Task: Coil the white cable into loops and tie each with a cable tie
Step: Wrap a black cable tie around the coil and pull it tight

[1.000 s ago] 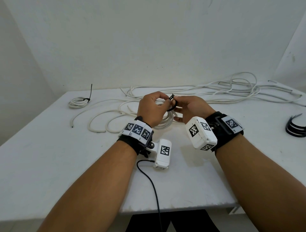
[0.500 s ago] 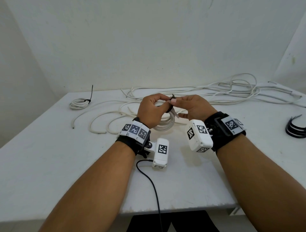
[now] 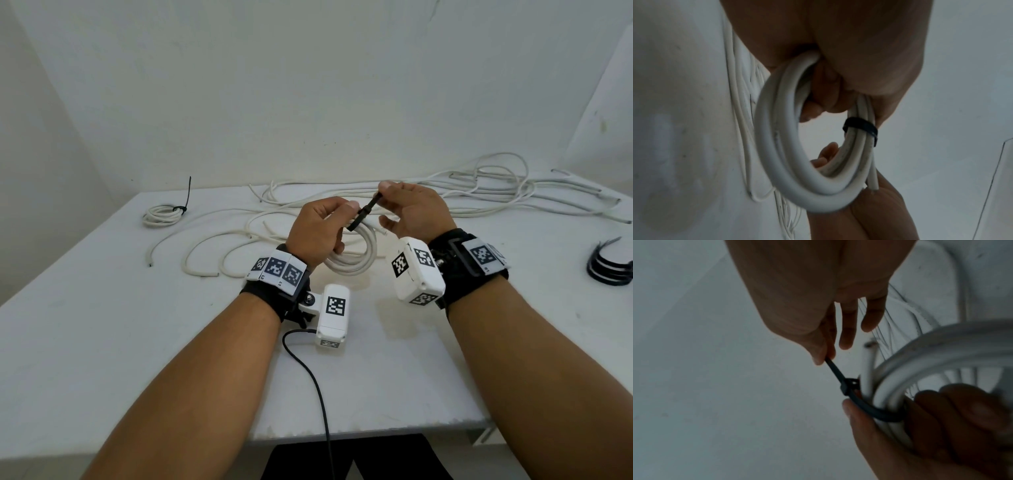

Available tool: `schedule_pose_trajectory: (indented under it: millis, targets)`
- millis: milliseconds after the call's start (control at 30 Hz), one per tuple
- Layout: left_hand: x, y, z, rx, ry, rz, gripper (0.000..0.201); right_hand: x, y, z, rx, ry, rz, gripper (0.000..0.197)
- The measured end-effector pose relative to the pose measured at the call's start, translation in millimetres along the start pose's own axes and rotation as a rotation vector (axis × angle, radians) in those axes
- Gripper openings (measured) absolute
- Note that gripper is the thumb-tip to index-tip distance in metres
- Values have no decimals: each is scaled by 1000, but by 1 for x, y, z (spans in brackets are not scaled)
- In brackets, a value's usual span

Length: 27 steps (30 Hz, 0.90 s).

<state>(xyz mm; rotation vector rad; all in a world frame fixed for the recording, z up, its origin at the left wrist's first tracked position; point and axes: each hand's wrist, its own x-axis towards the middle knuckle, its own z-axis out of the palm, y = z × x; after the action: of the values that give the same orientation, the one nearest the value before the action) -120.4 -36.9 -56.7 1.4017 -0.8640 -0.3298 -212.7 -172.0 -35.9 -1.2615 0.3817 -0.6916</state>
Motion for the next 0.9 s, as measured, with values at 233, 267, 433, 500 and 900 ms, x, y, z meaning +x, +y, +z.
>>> schedule_pose_trajectory:
  millis: [233, 267, 433, 500, 900]
  targets:
    - [0, -1, -4, -60, 79, -64, 28, -8, 11, 14, -131, -244, 52, 20]
    - [0, -1, -4, -55, 71, -67, 26, -8, 9, 14, -155, -229, 27, 17]
    - [2, 4, 2, -88, -3, -114, 22, -5, 7, 12, -214, -44, -54, 18]
    - [-2, 7, 3, -141, -81, -167, 21, -4, 12, 15, -393, 6, -126, 26]
    - [-6, 12, 20, -194, -122, -240, 11, -1, 10, 20, -635, 88, -270, 24]
